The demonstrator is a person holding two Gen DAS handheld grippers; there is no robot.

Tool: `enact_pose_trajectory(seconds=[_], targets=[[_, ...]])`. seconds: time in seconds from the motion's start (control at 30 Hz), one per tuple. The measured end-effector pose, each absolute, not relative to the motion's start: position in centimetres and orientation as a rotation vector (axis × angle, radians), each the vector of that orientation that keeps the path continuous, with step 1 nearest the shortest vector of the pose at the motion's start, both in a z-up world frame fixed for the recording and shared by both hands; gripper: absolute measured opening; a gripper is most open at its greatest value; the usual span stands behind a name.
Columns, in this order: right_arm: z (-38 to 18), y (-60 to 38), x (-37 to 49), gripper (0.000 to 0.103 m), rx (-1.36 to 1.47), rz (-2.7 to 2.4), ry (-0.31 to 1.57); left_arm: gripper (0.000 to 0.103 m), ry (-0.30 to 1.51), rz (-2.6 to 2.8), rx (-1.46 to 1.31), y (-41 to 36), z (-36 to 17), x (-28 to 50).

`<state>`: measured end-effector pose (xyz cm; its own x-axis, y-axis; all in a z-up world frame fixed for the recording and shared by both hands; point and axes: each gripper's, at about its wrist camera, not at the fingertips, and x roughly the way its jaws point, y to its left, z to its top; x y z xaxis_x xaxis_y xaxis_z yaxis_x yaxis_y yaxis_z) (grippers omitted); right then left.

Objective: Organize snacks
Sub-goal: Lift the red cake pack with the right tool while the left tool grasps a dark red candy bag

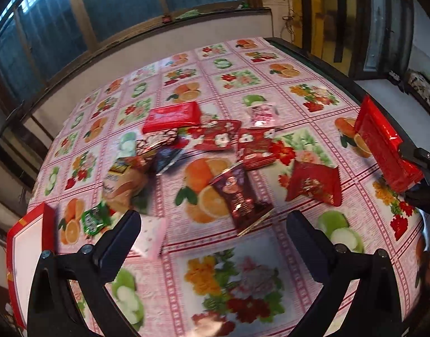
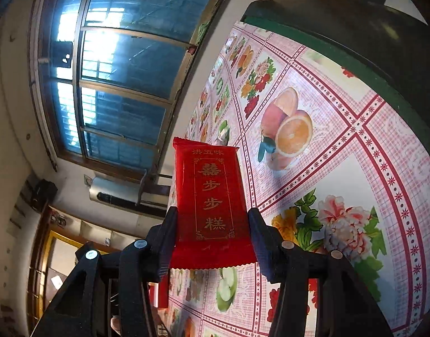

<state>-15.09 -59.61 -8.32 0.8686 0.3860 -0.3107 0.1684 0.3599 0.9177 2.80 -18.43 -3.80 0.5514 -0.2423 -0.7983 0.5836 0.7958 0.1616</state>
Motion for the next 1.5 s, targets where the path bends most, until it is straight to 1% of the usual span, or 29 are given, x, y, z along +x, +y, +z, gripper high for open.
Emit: enact_pose_trajectory(seconds=[0.17, 0.37, 0.7, 1.07, 1.17, 1.27, 1.4, 1.5], targets=[[-8.6, -60.0, -15.2, 0.053, 1.236, 0.137, 0.514, 0.103, 0.995, -0.485, 0.377, -22.5, -4.9, 4.0], [-9.2, -61.2, -15.8, 0.053, 1.276, 0.125, 0.47, 0.103, 1.024, -0.456, 0.441, -25.5, -6.8, 3.8], [-9.7, -61.4, -15.4, 0.053, 1.267, 0.124, 0.476, 0.103, 1.102, -0.515, 0.368, -26.3, -7.9, 4.5], [-9.8, -61.1, -15.3, 0.053, 1.258, 0.116, 0.486, 0.103, 1.092, -0.534, 0.38, -27.4, -8.0, 4.3], [-9.7, -61.0, -15.3, 0.053, 1.258, 0.115, 0.486, 0.103, 1.196, -0.603, 0.327, -27.5, -8.9, 4.5], [-9.7, -61.0, -15.3, 0.053, 1.257, 0.115, 0.486, 0.103, 1.147, -0.57, 0.334, -27.3, -8.7, 4.3], [-9.8, -61.0, -15.2, 0.053, 1.256, 0.117, 0.487, 0.102, 1.175, -0.576, 0.278, -27.0, -8.3, 5.3], [-9.7, -60.9, -15.2, 0.053, 1.256, 0.117, 0.487, 0.102, 1.152, -0.57, 0.28, -27.0, -7.8, 5.6]])
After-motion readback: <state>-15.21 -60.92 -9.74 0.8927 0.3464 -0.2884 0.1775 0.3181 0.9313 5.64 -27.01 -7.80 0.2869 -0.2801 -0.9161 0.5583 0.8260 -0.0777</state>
